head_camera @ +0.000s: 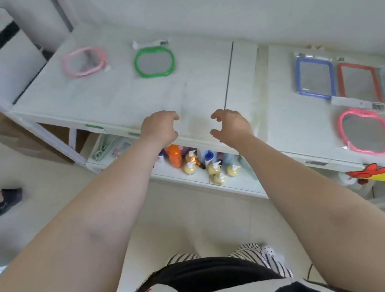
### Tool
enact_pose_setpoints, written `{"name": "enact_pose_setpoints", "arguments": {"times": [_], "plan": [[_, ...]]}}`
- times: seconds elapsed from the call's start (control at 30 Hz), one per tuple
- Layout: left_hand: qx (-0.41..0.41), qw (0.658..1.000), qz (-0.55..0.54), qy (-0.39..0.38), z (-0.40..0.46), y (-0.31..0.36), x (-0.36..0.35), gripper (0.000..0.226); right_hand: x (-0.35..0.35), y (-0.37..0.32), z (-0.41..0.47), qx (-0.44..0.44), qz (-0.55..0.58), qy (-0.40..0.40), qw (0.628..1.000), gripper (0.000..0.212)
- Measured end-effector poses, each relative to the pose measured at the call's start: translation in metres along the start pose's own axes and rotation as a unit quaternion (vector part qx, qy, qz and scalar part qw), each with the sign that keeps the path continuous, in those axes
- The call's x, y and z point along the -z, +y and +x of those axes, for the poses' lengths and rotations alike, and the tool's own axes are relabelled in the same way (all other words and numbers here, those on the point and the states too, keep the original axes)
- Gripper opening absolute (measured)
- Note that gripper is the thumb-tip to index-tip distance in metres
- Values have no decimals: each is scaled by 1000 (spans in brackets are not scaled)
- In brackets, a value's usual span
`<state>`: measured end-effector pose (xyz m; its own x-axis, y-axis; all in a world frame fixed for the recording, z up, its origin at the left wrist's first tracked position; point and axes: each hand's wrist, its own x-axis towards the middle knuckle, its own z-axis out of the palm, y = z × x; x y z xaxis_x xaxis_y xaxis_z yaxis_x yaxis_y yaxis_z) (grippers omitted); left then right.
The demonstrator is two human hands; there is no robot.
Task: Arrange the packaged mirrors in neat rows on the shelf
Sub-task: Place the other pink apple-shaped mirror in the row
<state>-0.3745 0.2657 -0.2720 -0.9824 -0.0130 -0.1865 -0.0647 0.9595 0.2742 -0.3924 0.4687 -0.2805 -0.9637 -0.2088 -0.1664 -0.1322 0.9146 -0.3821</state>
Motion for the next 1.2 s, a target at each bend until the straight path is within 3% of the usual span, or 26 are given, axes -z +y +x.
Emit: {"name": "enact_pose_setpoints", "arguments": {"times": [0.23,0.83,1.0,1.2], "plan": [[30,999,-13,31,-6,-100,28,51,-32,-104,26,42,-25,-21,999,44],[138,987,-22,76,79,-255,84,49,-70,-247,189,123,-23,-56,991,44],[134,988,-19,74,118,-289,101,48,-72,-272,223,106,-35,-49,993,45],[79,995,0,65,180,-333,124,41,-77,-301,260,19,-1,-10,1000,45]]}}
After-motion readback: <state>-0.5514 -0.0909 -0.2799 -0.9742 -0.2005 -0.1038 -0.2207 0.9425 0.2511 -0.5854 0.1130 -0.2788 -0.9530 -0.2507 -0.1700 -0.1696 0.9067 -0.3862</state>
